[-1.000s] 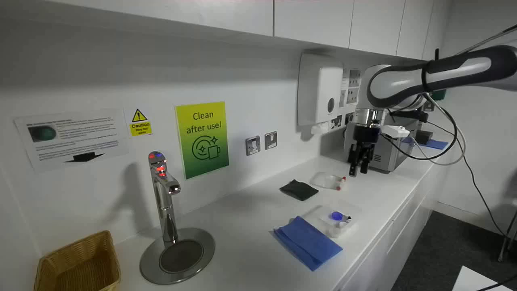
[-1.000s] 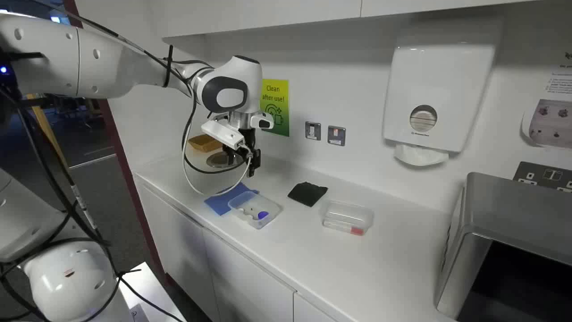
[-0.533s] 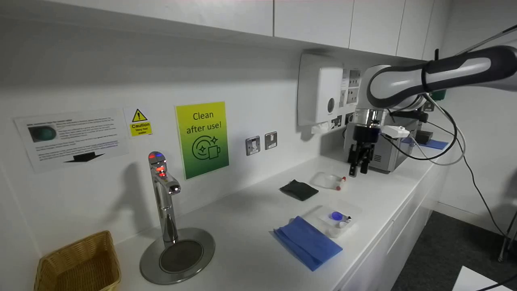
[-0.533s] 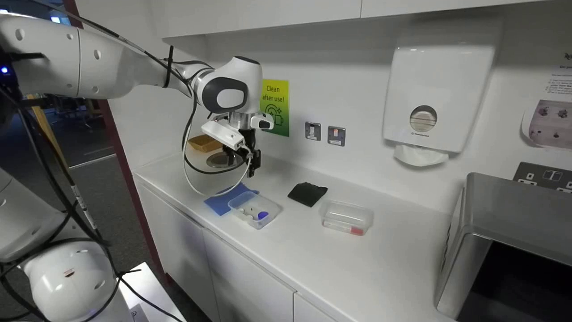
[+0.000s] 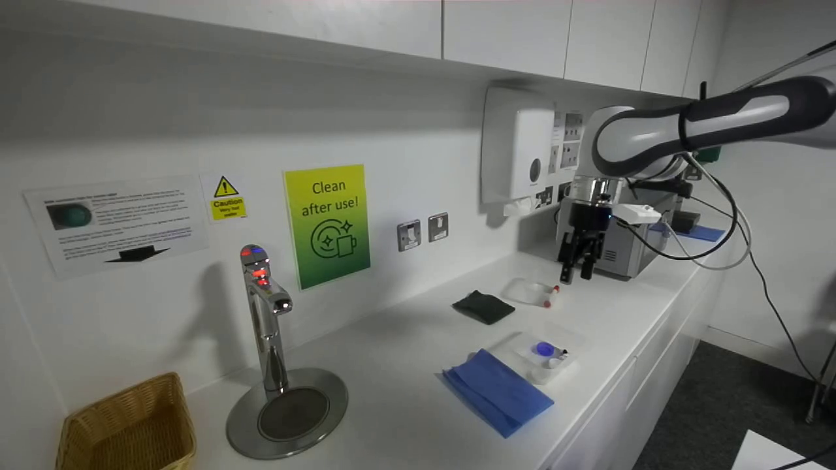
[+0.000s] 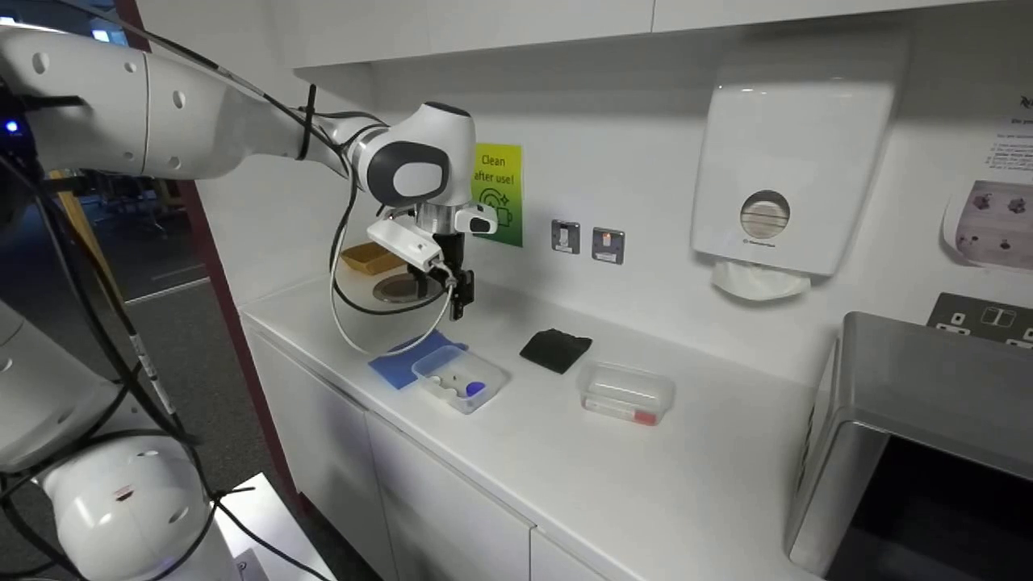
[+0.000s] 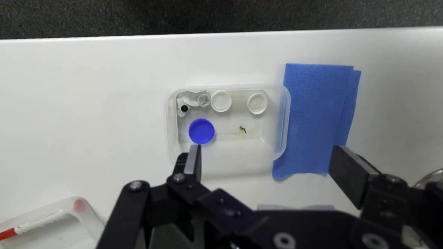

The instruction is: Put the black fabric in the clear container on the left.

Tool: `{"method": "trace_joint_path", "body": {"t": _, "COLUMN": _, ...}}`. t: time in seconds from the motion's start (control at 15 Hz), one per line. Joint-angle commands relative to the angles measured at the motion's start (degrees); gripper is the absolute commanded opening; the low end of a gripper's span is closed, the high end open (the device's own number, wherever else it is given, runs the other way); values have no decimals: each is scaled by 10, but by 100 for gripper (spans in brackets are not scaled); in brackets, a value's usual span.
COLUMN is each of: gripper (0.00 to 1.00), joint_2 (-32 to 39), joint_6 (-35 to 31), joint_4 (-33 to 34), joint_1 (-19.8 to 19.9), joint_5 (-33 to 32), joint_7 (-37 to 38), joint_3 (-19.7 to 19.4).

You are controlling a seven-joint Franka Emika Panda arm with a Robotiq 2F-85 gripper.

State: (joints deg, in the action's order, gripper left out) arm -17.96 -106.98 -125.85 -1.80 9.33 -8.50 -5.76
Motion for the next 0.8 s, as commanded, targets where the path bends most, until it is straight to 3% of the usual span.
{"method": "trace_joint_path", "body": {"t": 0.0, "gripper": 100, "joint_2": 41, "joint_6": -62, "joint_4": 17, "joint_1": 26, "joint_5": 12, "joint_7": 62, "joint_3": 3}}
{"method": "trace_joint_path", "body": {"t": 0.4, "gripper": 100, "joint_2": 134, "joint_6": -113, "joint_4": 74, "joint_1": 37, "joint_5": 14, "joint_7": 94, "joint_3": 3}}
{"method": "trace_joint_path", "body": {"t": 0.53, "gripper": 100, "joint_2": 158, "joint_6": -114, "joint_4": 97, "joint_1": 40, "joint_5": -33, "joint_7": 112, "joint_3": 10}}
{"method": "trace_joint_path", "body": {"t": 0.73, "gripper": 100, "joint_2": 183, "joint_6": -122, "joint_4": 137, "joint_1": 37, "joint_5": -153, "joint_7": 156, "joint_3": 20}}
